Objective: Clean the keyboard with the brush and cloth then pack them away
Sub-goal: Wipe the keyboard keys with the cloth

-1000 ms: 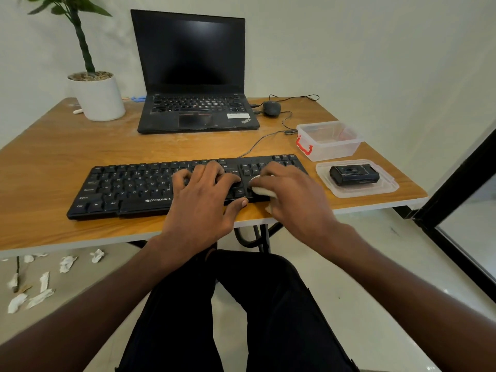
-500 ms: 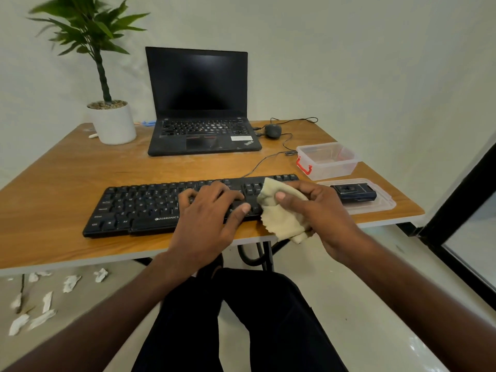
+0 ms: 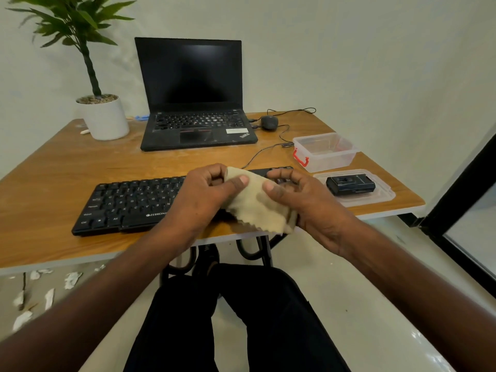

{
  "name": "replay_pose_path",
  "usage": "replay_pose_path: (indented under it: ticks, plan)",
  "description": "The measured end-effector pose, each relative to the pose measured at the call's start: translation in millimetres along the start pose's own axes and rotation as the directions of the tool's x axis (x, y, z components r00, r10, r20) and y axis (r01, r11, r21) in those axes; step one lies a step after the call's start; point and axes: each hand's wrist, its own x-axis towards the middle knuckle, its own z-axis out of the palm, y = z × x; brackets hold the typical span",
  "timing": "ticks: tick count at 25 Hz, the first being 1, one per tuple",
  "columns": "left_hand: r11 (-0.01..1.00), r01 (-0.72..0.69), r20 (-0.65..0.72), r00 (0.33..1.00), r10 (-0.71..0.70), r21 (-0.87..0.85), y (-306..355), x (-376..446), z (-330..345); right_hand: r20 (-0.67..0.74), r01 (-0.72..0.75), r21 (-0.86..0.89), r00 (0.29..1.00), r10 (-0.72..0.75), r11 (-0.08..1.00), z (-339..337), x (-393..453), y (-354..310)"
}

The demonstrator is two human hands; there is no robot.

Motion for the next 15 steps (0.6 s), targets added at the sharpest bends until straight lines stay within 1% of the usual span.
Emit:
replay_pose_path:
  ticks: [2, 3, 6, 8, 10, 12, 15]
  plan:
    - [0.999, 0.001, -0.070, 0.998, -0.005, -0.051, -2, 0, -1, -0.035, -0.012, -0.054, 0.999, 0.010, 0.998, 0, 2, 1]
    - [0.998, 0.001, -0.077, 0.997, -0.006, -0.057, -3, 0, 0, -0.072, -0.002, -0.048, 0.997, -0.002, 0.999, -1, 2, 2]
    - [0.999, -0.007, -0.040, 0.999, 0.006, -0.040, -2, 0, 2, -0.175, 0.020, -0.002, 0.984, -0.020, 1.000, -7, 4, 1]
    - [0.999, -0.001, -0.029, 1.000, -0.001, -0.053, -2, -1, 6, -0.197, 0.017, 0.005, 0.980, -0.015, 1.000, -8, 5, 0]
    - [0.996, 0.015, -0.026, 1.000, -0.017, -0.088, -1, -4, 9, -0.176, 0.028, 0.056, 0.984, -0.018, 0.998, -6, 5, 1]
    - [0.994, 0.008, -0.008, 1.000, -0.009, -0.110, -1, -4, 12, -0.127, 0.021, 0.107, 0.992, -0.007, 0.994, -6, 5, 1]
    - [0.994, -0.030, -0.004, 1.000, 0.029, -0.106, 0, -4, 13, -0.048, -0.078, 0.202, 0.995, 0.090, 0.976, -9, 6, 0]
